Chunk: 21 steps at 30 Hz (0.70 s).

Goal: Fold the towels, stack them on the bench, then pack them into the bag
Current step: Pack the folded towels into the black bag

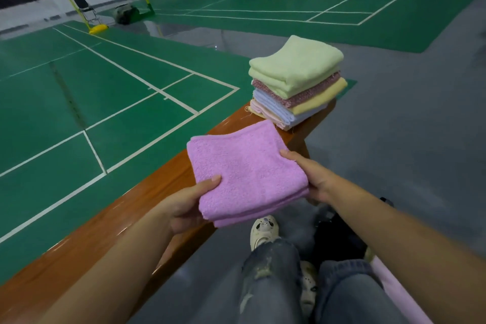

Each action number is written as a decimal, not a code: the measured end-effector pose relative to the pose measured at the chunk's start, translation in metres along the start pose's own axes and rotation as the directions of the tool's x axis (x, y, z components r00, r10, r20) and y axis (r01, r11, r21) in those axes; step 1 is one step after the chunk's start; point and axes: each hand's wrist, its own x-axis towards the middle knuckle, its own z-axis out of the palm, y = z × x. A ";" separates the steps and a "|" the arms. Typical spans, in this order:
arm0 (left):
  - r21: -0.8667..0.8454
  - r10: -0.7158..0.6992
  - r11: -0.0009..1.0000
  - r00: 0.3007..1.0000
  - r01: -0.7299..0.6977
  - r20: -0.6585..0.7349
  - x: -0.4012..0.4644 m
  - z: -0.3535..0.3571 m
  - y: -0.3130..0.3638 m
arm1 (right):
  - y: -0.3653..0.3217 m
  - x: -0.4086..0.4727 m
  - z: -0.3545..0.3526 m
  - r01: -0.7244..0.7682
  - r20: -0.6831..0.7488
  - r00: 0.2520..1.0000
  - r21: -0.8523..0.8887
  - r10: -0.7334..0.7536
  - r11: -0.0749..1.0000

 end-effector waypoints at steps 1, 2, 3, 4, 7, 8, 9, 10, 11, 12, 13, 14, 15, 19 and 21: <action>0.008 0.002 1.000 1.000 -0.002 0.017 0.003 0.013 0.000 | -0.002 -0.007 -0.011 0.010 -0.019 1.000 0.021 -0.009 1.000; 0.020 -0.009 1.000 0.999 0.008 0.044 0.011 0.029 -0.003 | -0.002 -0.016 -0.029 0.027 -0.046 0.999 0.043 -0.025 0.999; 0.023 -0.011 1.000 0.997 0.009 0.073 0.019 0.043 -0.005 | -0.003 -0.026 -0.043 0.046 -0.066 0.997 0.057 -0.042 0.997; 0.038 -0.007 0.999 0.994 0.003 0.105 0.025 0.057 -0.008 | -0.003 -0.033 -0.058 0.060 -0.086 0.995 0.074 -0.054 0.995; 0.080 -0.034 0.997 0.980 0.019 0.197 0.062 0.108 -0.023 | 0.002 -0.063 -0.121 0.102 -0.198 0.977 0.090 -0.083 0.991; 0.087 -0.058 0.995 0.974 0.040 0.219 0.074 0.123 -0.029 | 0.006 -0.071 -0.141 0.109 -0.237 0.968 0.094 -0.084 0.990; 0.103 -0.092 0.992 0.967 0.069 0.238 0.085 0.139 -0.036 | 0.010 -0.080 -0.158 0.103 -0.272 0.960 0.112 -0.069 0.988; 0.122 -0.142 0.986 0.955 0.113 0.262 0.101 0.158 -0.046 | 0.018 -0.088 -0.181 0.102 -0.314 0.948 0.132 -0.056 0.986; 0.138 -0.179 0.980 0.944 0.146 0.277 0.113 0.173 -0.055 | 0.026 -0.095 -0.199 0.102 -0.339 0.940 0.153 -0.045 0.983; 0.152 -0.212 0.973 0.933 0.174 0.290 0.130 0.189 -0.067 | 0.037 -0.100 -0.221 0.105 -0.368 0.929 0.180 -0.033 0.978; 0.151 -0.232 0.969 0.925 0.194 0.300 0.144 0.201 -0.078 | 0.048 -0.106 -0.236 0.106 -0.395 0.919 0.199 -0.019 0.974; 0.163 -0.245 0.966 0.917 0.202 0.315 0.157 0.212 -0.088 | 0.061 -0.109 -0.251 0.103 -0.415 0.910 0.219 -0.003 0.970; 0.183 -0.272 0.958 0.902 0.221 0.336 0.174 0.225 -0.101 | 0.077 -0.112 -0.267 0.094 -0.444 0.896 0.243 0.024 0.966; 0.262 -0.366 0.923 0.850 0.281 0.378 0.236 0.247 -0.152 | 0.141 -0.117 -0.311 0.089 -0.524 0.846 0.314 0.094 0.945; 0.322 -0.431 0.893 0.805 0.314 0.409 0.267 0.253 -0.183 | 0.178 -0.116 -0.330 0.064 -0.569 0.803 0.376 0.175 0.925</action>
